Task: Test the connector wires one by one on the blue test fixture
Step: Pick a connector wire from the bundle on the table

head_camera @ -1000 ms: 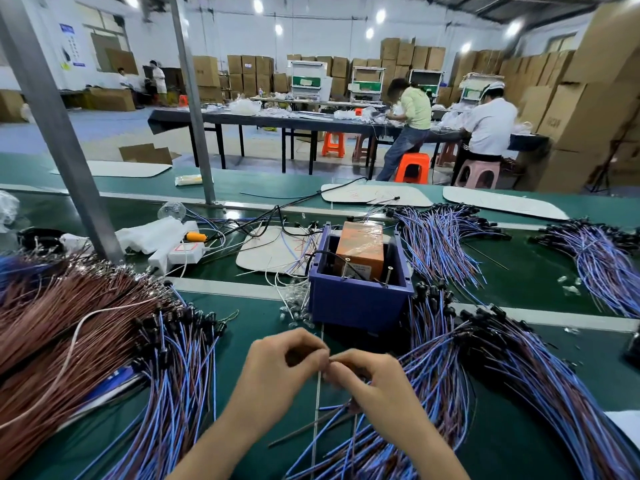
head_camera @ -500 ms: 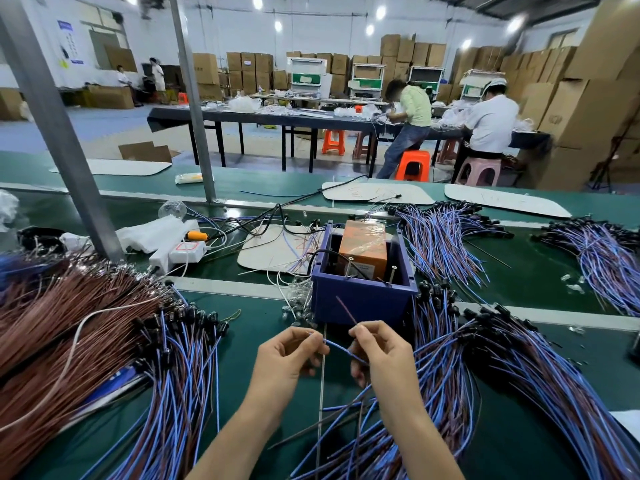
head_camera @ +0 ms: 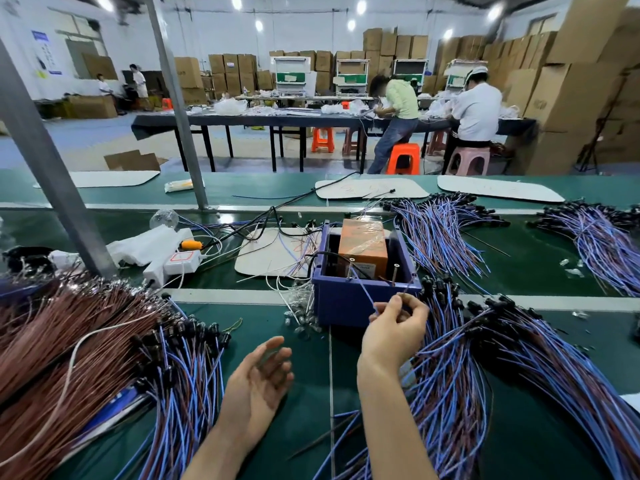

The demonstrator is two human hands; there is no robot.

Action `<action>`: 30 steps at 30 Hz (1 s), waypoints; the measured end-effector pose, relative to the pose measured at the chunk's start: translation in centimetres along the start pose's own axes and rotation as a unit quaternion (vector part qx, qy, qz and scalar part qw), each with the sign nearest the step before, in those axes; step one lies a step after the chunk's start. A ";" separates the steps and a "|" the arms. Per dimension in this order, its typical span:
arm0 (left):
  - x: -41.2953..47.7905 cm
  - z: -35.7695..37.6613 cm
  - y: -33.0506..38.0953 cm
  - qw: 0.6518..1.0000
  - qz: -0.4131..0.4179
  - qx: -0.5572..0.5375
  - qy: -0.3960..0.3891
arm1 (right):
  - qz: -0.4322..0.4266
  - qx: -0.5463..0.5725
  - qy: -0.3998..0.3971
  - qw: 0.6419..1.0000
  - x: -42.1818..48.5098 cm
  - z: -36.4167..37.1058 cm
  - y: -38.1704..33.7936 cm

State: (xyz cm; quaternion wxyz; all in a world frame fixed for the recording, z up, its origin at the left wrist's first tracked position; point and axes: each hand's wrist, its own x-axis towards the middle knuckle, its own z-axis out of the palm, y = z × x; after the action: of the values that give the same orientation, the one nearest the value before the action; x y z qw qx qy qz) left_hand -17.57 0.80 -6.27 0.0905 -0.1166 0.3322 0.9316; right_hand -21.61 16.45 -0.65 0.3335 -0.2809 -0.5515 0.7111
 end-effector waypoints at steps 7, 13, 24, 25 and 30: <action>0.5 -0.2 -0.1 1.000 0.004 0.018 0.015 | -0.002 0.006 0.047 0.999 0.4 0.7 0.9; 0.4 -0.3 -0.2 0.999 0.011 0.028 0.015 | -0.065 0.011 0.012 0.998 0.1 0.8 0.9; 0.5 -0.4 -0.2 1.000 0.016 0.018 0.018 | -0.099 0.023 -0.046 0.994 0.2 0.5 1.3; 0.5 -0.4 -0.2 1.000 0.016 0.018 0.018 | -0.105 0.019 -0.048 0.993 0.2 0.4 1.3; 0.5 -0.4 -0.2 0.999 0.018 0.022 0.023 | -0.099 0.013 -0.056 0.993 0.0 0.3 1.1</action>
State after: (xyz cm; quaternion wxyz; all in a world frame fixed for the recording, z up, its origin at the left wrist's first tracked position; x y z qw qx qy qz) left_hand -17.90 0.78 -6.81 0.0685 -0.1299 0.3562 0.9228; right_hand -22.06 16.09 -1.68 0.3743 -0.1798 -0.5851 0.6966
